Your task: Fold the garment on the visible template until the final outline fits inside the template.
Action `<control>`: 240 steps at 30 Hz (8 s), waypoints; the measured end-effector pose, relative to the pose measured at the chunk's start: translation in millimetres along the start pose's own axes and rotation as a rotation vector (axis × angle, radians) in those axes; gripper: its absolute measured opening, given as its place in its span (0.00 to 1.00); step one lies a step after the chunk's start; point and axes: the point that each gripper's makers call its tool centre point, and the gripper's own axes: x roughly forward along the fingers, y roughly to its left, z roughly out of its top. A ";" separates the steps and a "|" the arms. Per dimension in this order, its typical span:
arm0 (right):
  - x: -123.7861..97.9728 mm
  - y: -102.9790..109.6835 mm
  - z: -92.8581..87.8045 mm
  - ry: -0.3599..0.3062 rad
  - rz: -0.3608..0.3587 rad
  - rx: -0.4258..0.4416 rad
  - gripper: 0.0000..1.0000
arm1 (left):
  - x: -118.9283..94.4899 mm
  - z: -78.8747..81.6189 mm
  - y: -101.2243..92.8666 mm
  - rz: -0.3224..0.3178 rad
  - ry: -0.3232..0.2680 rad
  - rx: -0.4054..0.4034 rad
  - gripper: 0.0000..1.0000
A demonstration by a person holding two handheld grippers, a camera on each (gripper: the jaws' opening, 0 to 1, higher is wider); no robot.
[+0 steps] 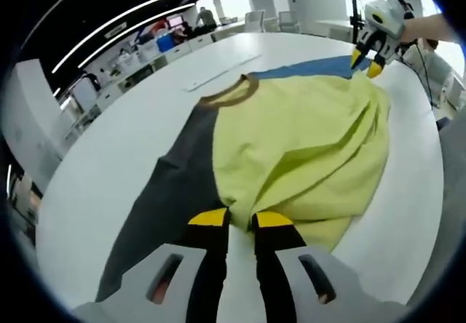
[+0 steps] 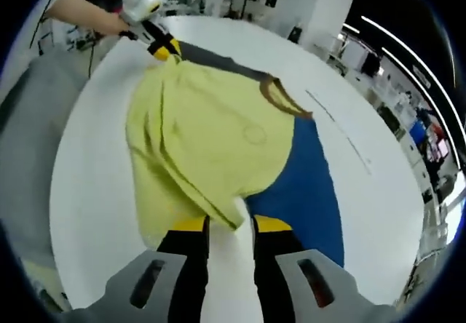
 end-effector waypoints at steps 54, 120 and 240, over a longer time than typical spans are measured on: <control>-73.5 6.0 30.7 -0.004 -0.045 -0.116 0.03 | -70.0 21.3 7.6 -0.100 -0.027 0.103 0.00; -133.6 134.0 13.0 0.074 -0.012 -0.179 0.01 | -167.7 -44.3 -100.3 -0.207 0.060 0.263 0.00; -73.7 217.0 -56.0 0.262 0.190 -0.074 0.11 | -143.9 -137.9 -148.2 -0.445 0.341 -0.166 0.10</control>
